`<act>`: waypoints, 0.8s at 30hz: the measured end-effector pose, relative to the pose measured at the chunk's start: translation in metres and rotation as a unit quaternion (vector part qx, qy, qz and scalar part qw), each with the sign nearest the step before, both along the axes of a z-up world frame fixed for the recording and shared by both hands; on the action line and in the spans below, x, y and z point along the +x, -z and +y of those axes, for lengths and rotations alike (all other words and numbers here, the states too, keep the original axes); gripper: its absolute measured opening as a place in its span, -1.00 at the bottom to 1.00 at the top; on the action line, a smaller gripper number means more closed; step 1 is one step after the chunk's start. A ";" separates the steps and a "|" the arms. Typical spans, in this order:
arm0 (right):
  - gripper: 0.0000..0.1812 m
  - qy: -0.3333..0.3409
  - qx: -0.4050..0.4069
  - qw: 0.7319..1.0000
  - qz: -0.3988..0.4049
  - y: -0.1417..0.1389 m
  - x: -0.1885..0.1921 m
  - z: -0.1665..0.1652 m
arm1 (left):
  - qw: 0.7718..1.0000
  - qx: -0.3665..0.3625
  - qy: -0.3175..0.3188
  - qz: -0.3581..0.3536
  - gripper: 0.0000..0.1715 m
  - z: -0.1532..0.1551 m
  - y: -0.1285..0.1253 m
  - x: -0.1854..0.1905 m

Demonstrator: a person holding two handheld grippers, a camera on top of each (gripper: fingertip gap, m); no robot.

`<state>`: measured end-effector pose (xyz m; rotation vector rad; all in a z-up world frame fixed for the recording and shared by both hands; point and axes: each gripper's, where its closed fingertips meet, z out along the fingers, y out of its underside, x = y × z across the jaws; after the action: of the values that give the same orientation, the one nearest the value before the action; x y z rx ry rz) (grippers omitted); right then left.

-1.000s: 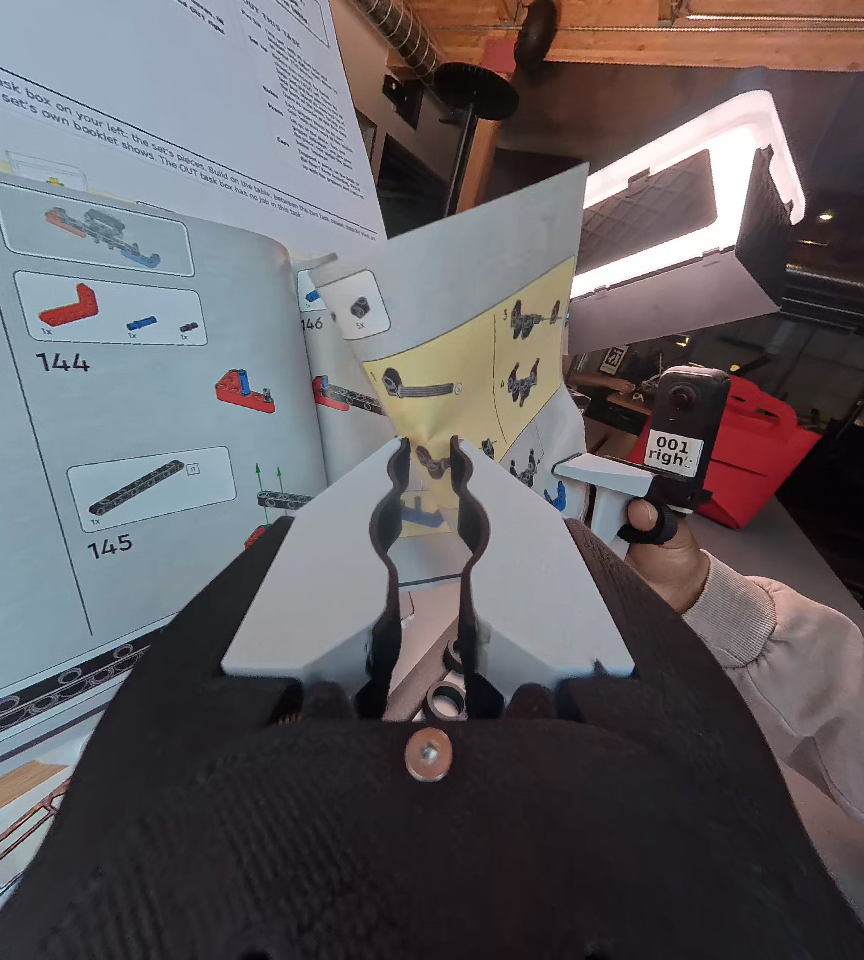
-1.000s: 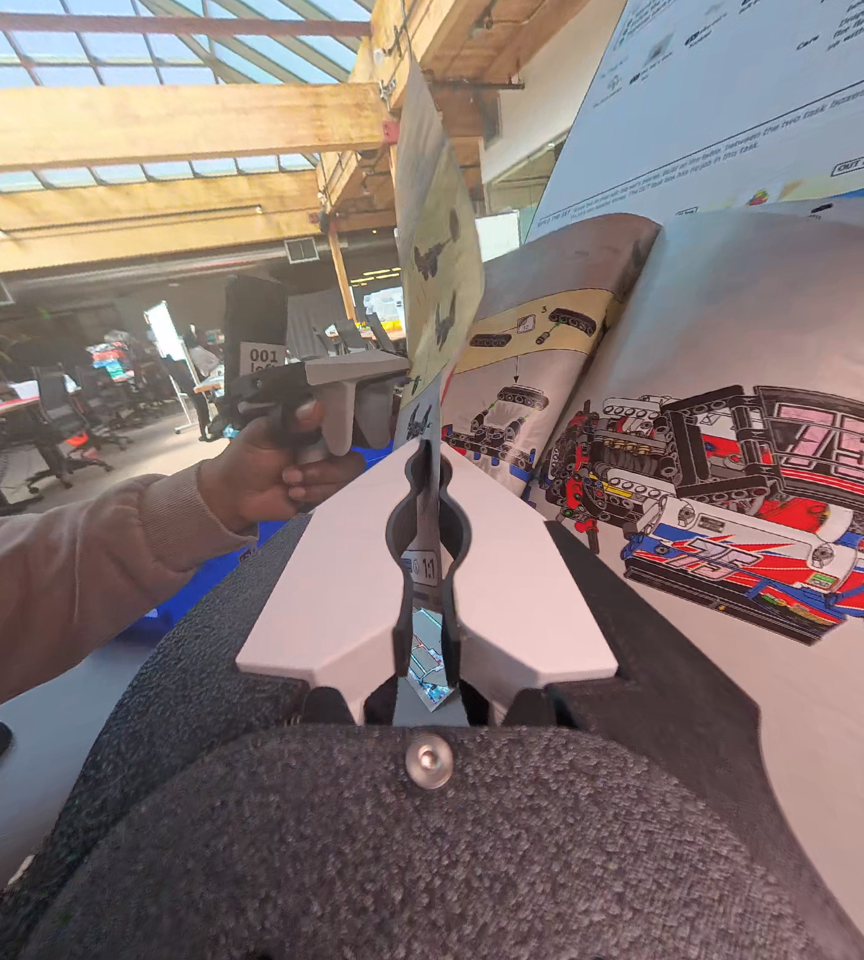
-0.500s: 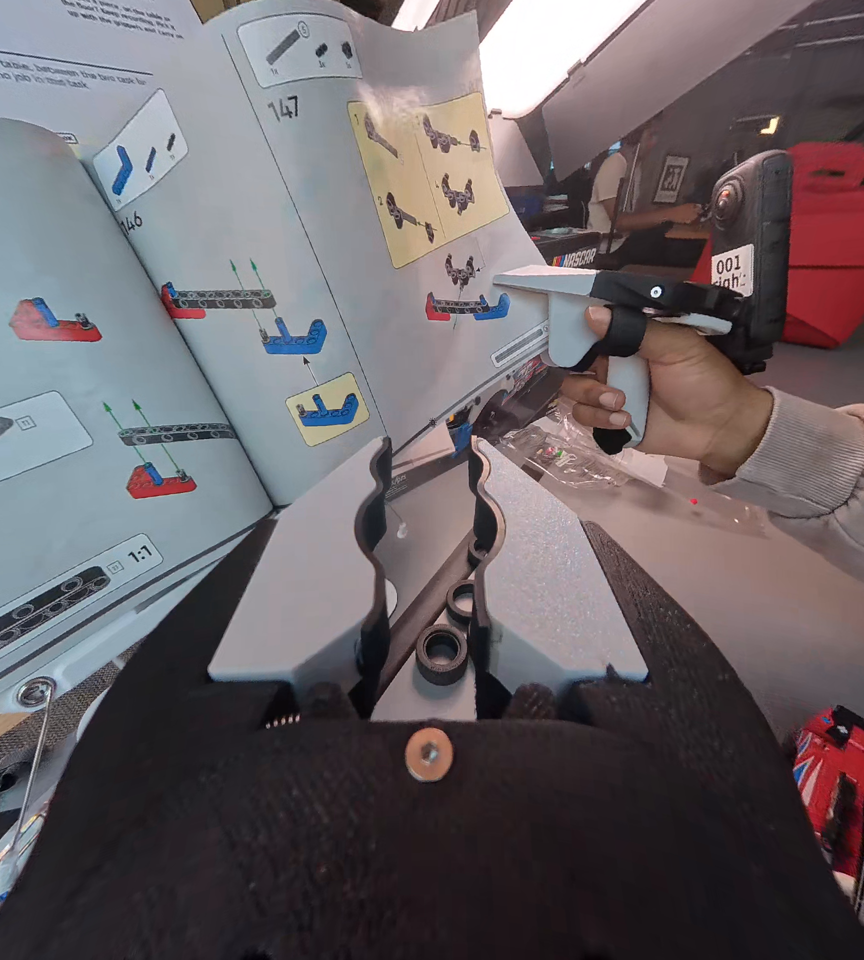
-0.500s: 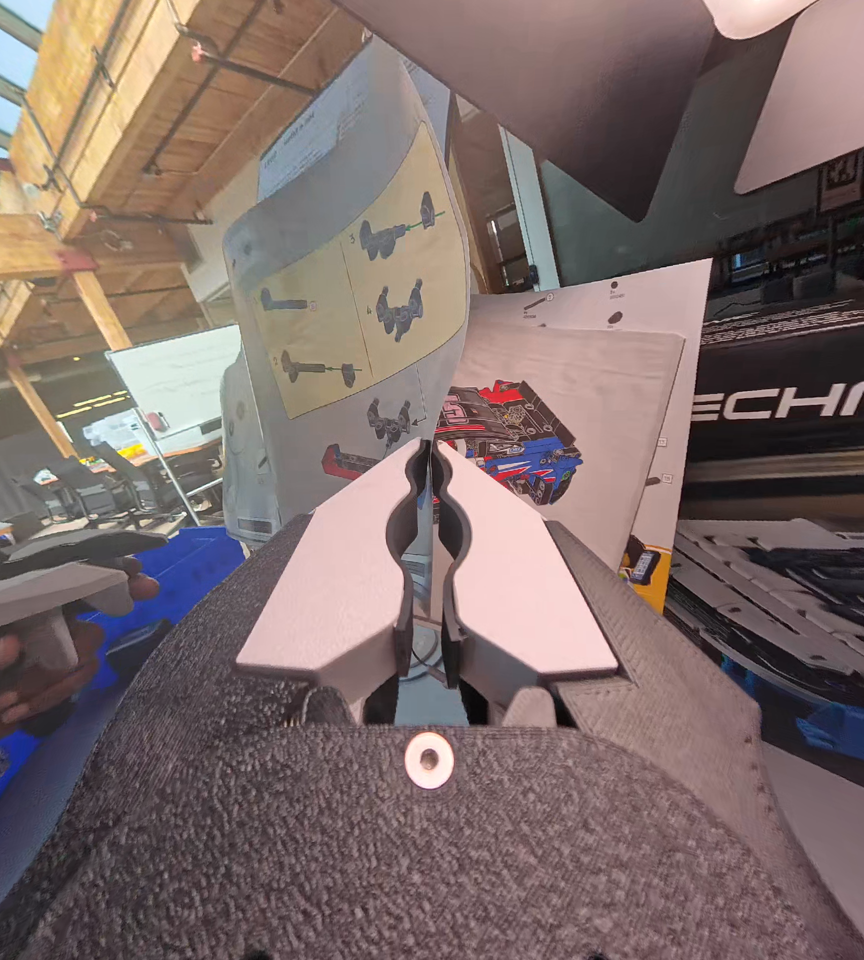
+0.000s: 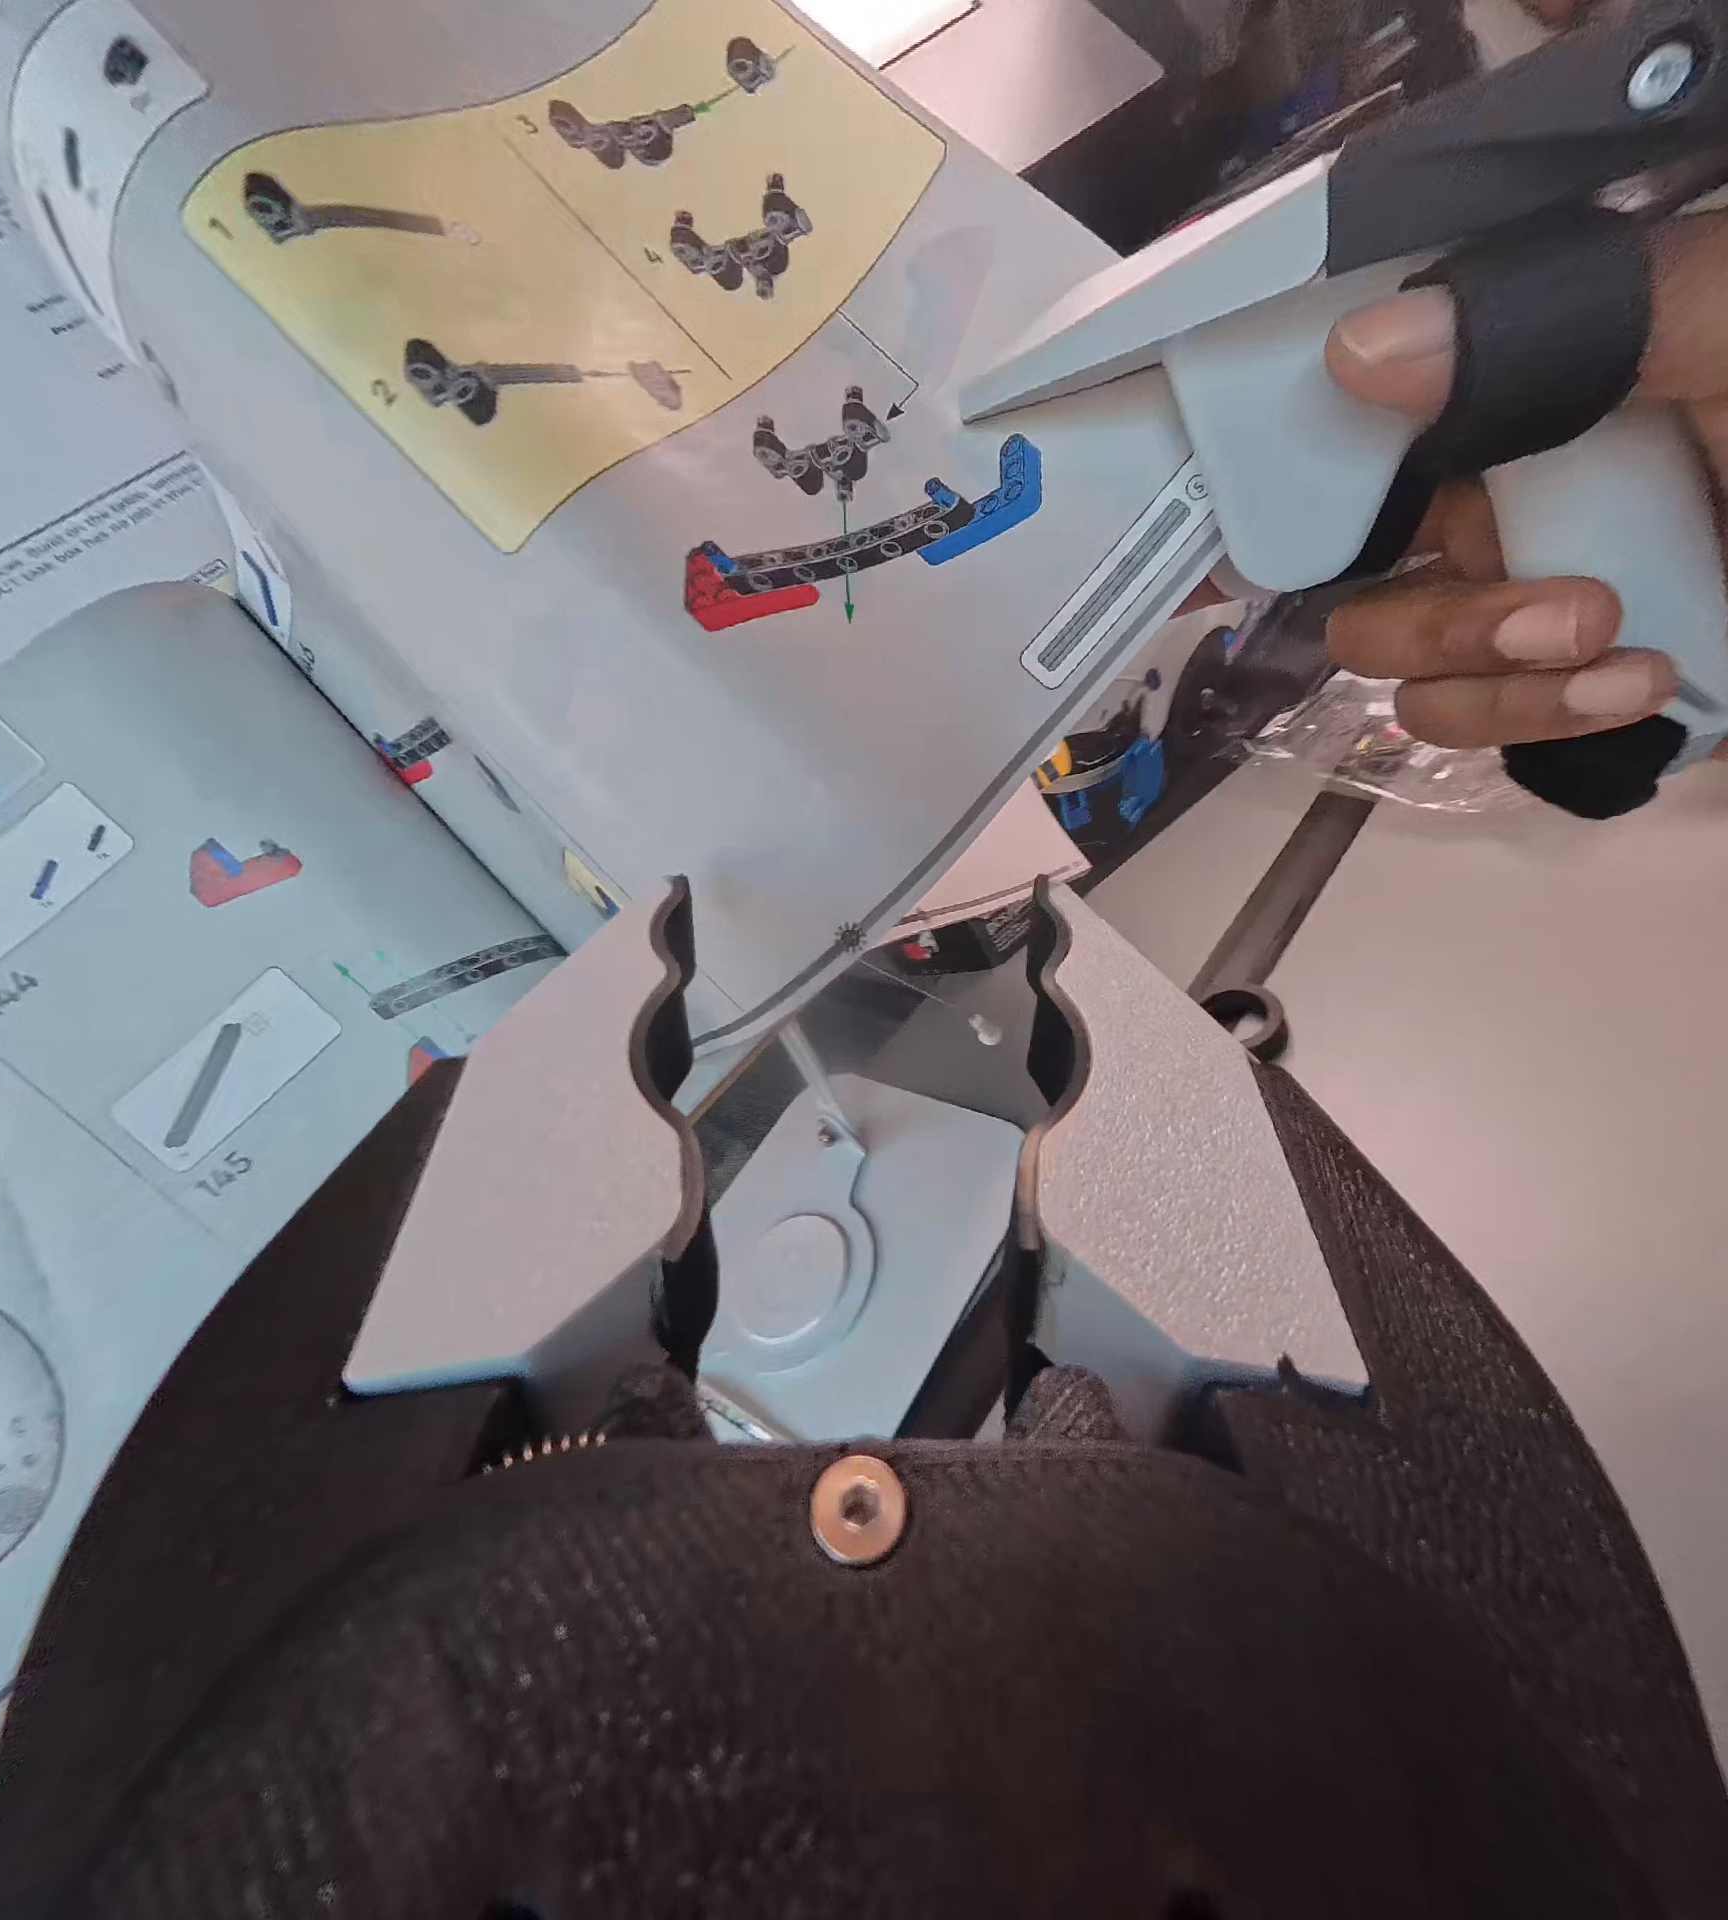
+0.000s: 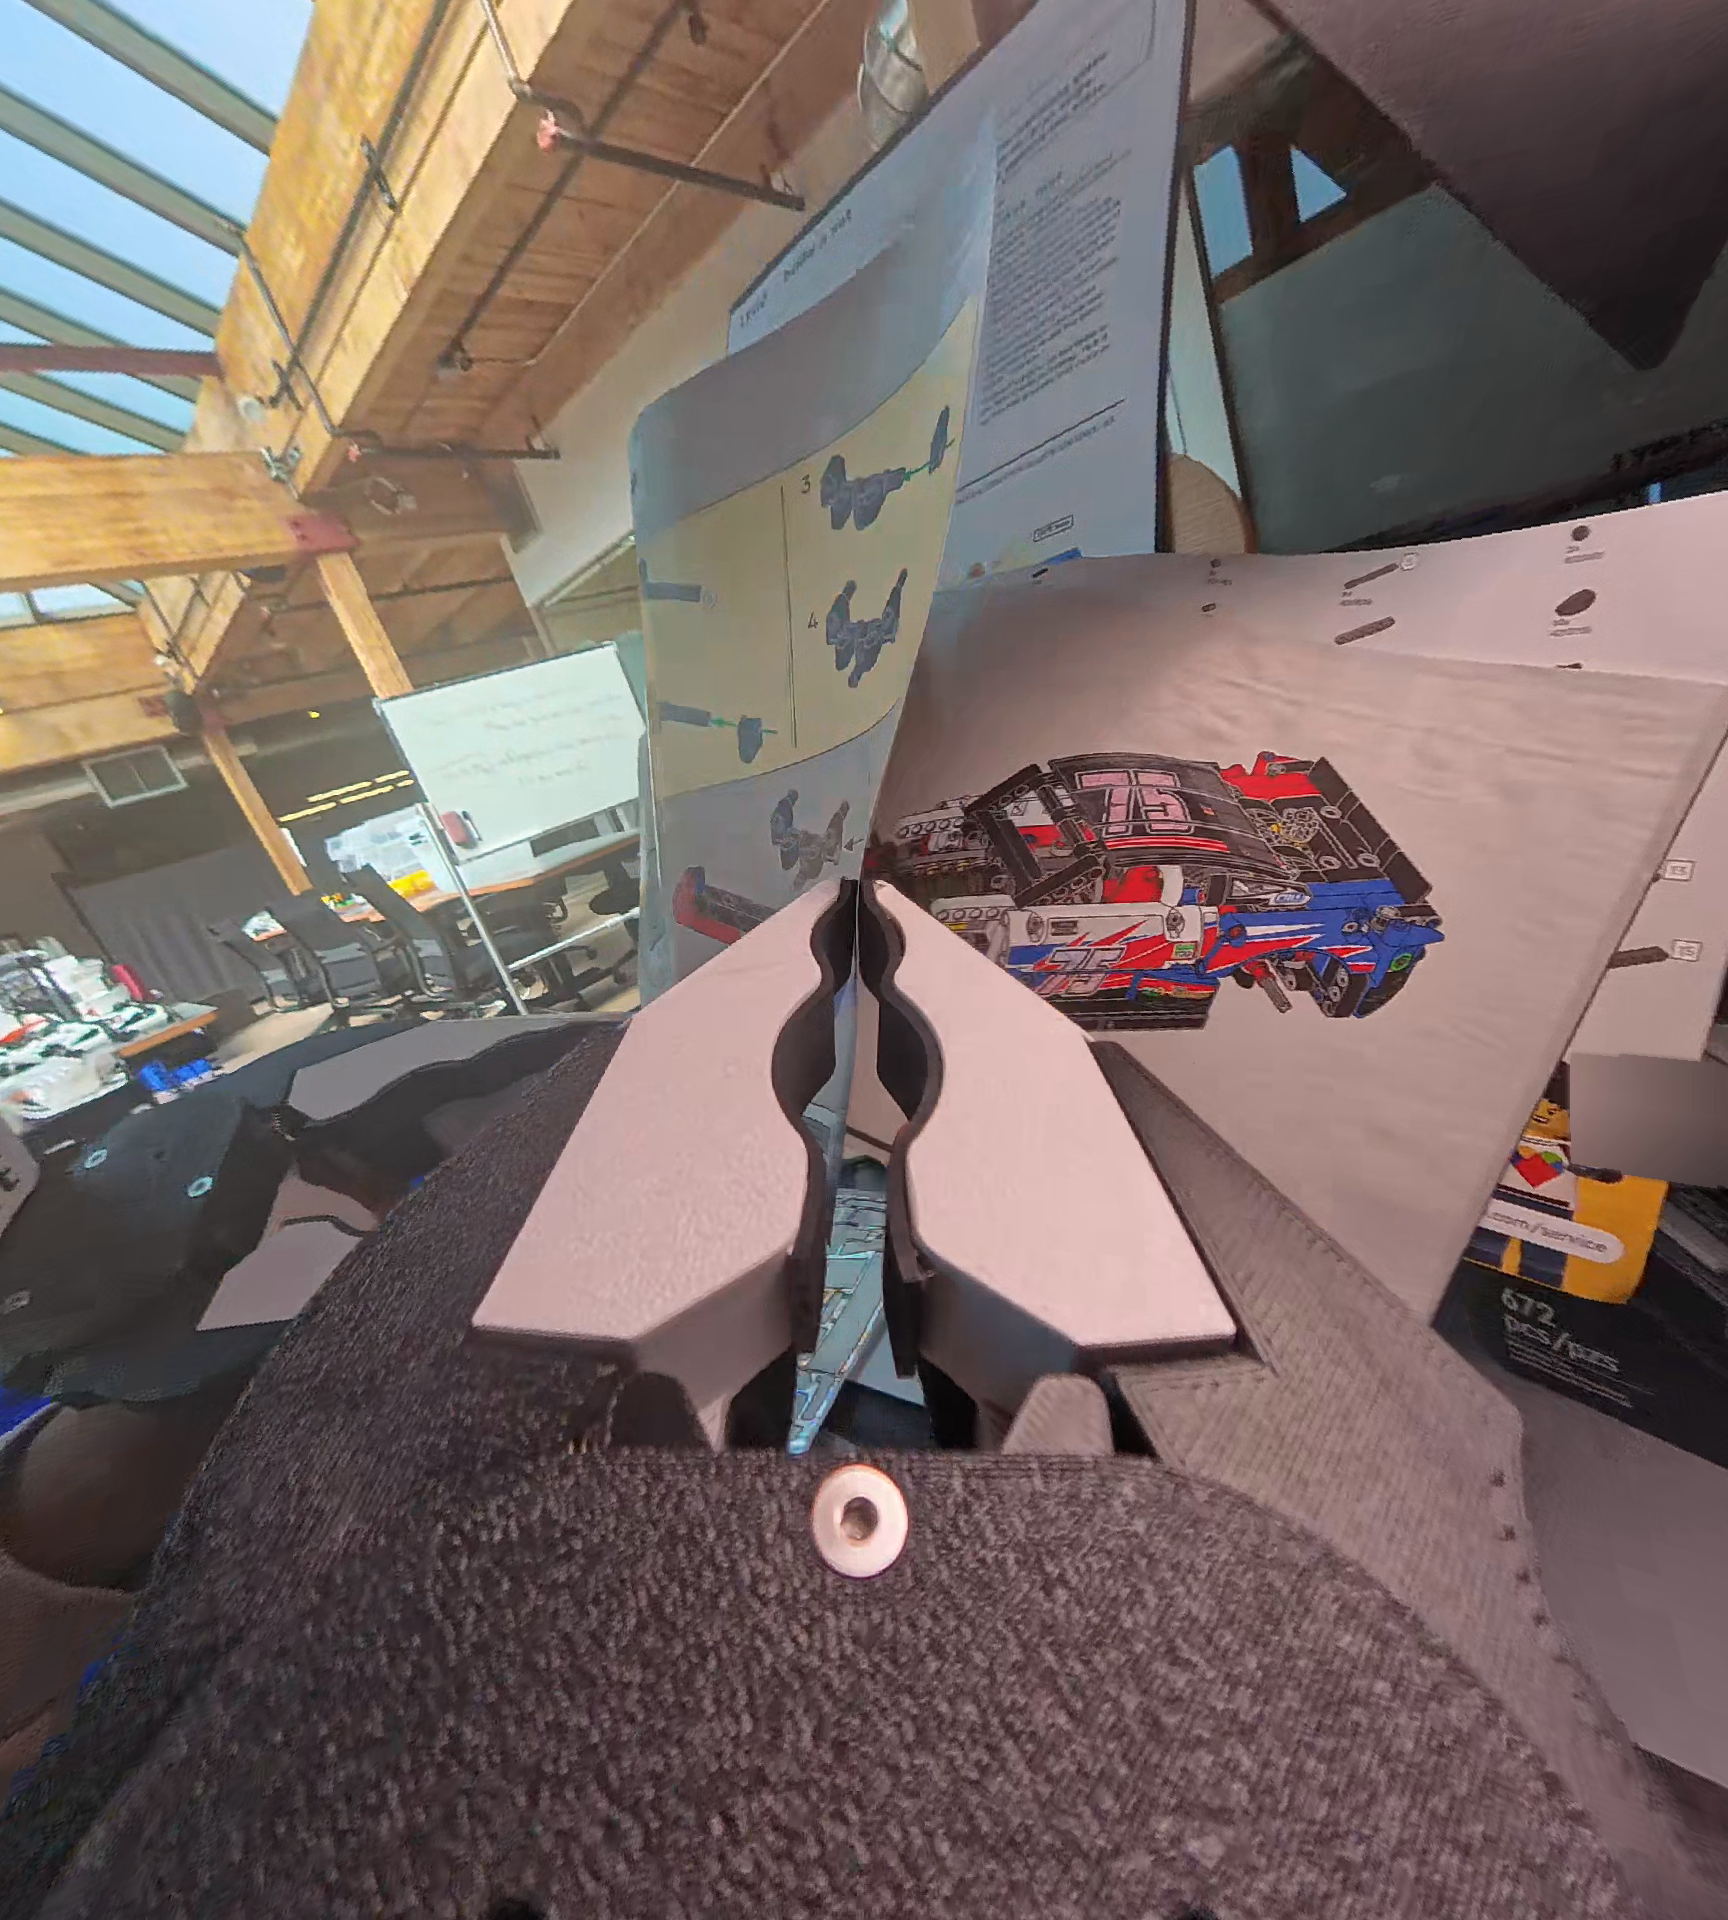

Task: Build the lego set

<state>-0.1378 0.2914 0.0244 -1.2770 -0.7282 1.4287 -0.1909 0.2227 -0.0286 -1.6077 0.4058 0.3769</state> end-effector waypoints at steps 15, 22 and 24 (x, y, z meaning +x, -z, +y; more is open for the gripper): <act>-0.52 -0.154 0.073 0.984 -0.060 0.006 -0.099 -0.088 | 0.910 0.194 -0.129 -0.343 -1.00 -0.052 -0.021 -0.170; -0.91 0.141 0.167 0.931 -0.293 0.085 -0.128 0.005 | 0.845 0.193 -0.075 -0.494 -1.00 -0.049 0.000 -0.213; -0.94 0.154 0.172 0.925 -0.301 0.085 -0.129 0.013 | 0.849 0.188 -0.070 -0.489 -1.00 -0.050 0.004 -0.215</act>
<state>-0.2672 0.3047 -0.0608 -1.4762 -1.0737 0.6069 -0.4064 0.1730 -0.0328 -1.2439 -0.5463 -0.2743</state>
